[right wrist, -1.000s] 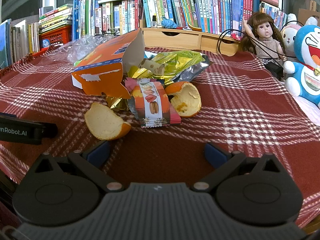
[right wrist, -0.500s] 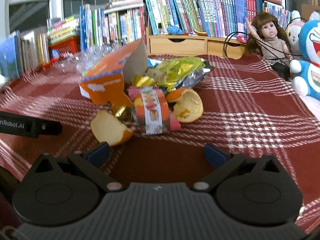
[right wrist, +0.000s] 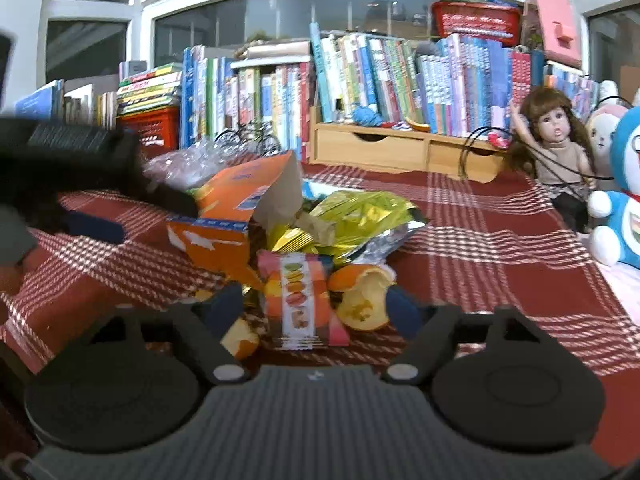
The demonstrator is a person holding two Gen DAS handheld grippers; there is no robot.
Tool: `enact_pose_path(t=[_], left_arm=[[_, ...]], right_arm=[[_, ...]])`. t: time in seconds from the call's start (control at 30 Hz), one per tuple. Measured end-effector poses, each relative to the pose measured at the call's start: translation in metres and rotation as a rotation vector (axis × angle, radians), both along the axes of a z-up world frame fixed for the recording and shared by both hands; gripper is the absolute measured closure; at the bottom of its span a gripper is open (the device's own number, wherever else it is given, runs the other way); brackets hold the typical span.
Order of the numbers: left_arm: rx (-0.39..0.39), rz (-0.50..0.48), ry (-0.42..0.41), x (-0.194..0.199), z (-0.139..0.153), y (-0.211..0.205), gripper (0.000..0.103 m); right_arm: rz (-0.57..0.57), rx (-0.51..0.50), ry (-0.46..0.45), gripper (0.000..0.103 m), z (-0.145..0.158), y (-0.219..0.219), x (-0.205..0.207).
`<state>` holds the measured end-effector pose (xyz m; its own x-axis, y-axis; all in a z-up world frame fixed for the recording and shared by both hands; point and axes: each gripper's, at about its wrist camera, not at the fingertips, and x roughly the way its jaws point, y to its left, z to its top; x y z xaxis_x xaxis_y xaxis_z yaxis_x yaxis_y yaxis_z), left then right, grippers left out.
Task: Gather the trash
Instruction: 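Grasp the orange snack box with the left tool while the right tool grasps the macaron packet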
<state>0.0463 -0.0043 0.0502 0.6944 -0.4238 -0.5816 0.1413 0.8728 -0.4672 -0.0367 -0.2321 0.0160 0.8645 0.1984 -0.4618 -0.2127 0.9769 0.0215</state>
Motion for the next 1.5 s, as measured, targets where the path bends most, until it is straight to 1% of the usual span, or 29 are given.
enact_pose_path(t=[0.07, 0.1, 0.2, 0.27, 0.37, 0.4, 0.43, 0.5, 0.53, 0.57, 0.6, 0.63, 0.7, 0.8, 1.03, 1.1, 1.23, 1.33, 1.37, 1.4, 1.43, 1.47, 1.5], left_arm=[[-0.088, 0.018, 0.058, 0.015, -0.005, 0.001, 0.0], [-0.114, 0.028, 0.083, 0.023, -0.01, 0.0, 0.0], [-0.155, 0.076, 0.138, 0.042, -0.023, -0.007, 0.0], [-0.18, 0.114, 0.181, 0.052, -0.032, -0.009, 0.0], [-0.262, 0.132, 0.226, 0.064, -0.047, -0.009, 0.0], [-0.294, 0.138, 0.235, 0.067, -0.051, -0.007, 0.004], [-0.331, 0.149, 0.241, 0.069, -0.055, -0.006, 0.008], [-0.385, 0.151, 0.245, 0.069, -0.058, -0.003, 0.029], [-0.388, 0.148, 0.238, 0.069, -0.058, -0.003, 0.033], [-0.383, 0.141, 0.221, 0.068, -0.056, -0.003, 0.043], [-0.375, 0.132, 0.204, 0.067, -0.052, -0.003, 0.049], [-0.364, 0.126, 0.191, 0.065, -0.046, -0.002, 0.051], [-0.326, 0.123, 0.164, 0.061, -0.037, -0.002, 0.058], [-0.305, 0.123, 0.128, 0.054, -0.026, 0.0, 0.063], [-0.276, 0.112, 0.031, 0.036, -0.006, 0.01, 0.069], [-0.268, 0.103, 0.015, 0.034, 0.0, 0.011, 0.073], [-0.259, 0.098, -0.006, 0.031, 0.004, 0.014, 0.074], [-0.23, 0.087, -0.006, 0.031, 0.002, 0.013, 0.07], [-0.221, 0.079, 0.002, 0.032, 0.0, 0.011, 0.062], [-0.216, 0.066, 0.017, 0.035, -0.004, 0.009, 0.048], [-0.216, 0.056, 0.033, 0.037, -0.008, 0.007, 0.041], [-0.215, 0.052, 0.052, 0.04, -0.012, 0.005, 0.029], [-0.219, 0.052, 0.075, 0.044, -0.018, 0.004, 0.024]], right_arm=[[0.014, -0.016, 0.003, 0.025, -0.004, 0.006, 0.002], [0.02, -0.026, 0.003, 0.025, -0.006, 0.01, 0.004], [0.018, -0.047, 0.01, 0.026, -0.012, 0.017, 0.011], [0.006, -0.045, 0.019, 0.03, -0.016, 0.018, 0.016], [-0.013, -0.025, 0.037, 0.044, -0.021, 0.016, 0.021], [-0.018, -0.014, 0.044, 0.051, -0.022, 0.014, 0.022], [-0.021, -0.006, 0.048, 0.053, -0.023, 0.013, 0.022], [-0.022, 0.009, 0.043, 0.053, -0.023, 0.01, 0.021], [-0.024, 0.012, 0.037, 0.053, -0.023, 0.009, 0.02], [-0.029, 0.011, 0.029, 0.053, -0.023, 0.008, 0.019], [-0.034, 0.013, 0.017, 0.053, -0.022, 0.007, 0.017], [-0.037, 0.016, 0.008, 0.054, -0.021, 0.006, 0.016], [-0.043, 0.028, -0.005, 0.054, -0.018, 0.004, 0.015], [-0.049, 0.037, -0.019, 0.054, -0.013, 0.001, 0.014], [-0.062, 0.033, -0.045, 0.054, -0.008, -0.001, 0.012], [-0.064, 0.034, -0.05, 0.054, -0.007, 0.0, 0.011], [-0.068, 0.042, -0.062, 0.054, -0.002, -0.001, 0.009], [-0.068, 0.041, -0.064, 0.054, 0.0, -0.001, 0.008], [-0.067, 0.039, -0.062, 0.054, 0.0, -0.001, 0.008], [-0.066, 0.035, -0.057, 0.054, -0.001, -0.001, 0.008], [-0.064, 0.034, -0.049, 0.054, -0.003, -0.001, 0.009], [-0.063, 0.035, -0.042, 0.054, -0.004, 0.0, 0.01], [-0.062, 0.035, -0.034, 0.054, -0.005, 0.0, 0.011]])
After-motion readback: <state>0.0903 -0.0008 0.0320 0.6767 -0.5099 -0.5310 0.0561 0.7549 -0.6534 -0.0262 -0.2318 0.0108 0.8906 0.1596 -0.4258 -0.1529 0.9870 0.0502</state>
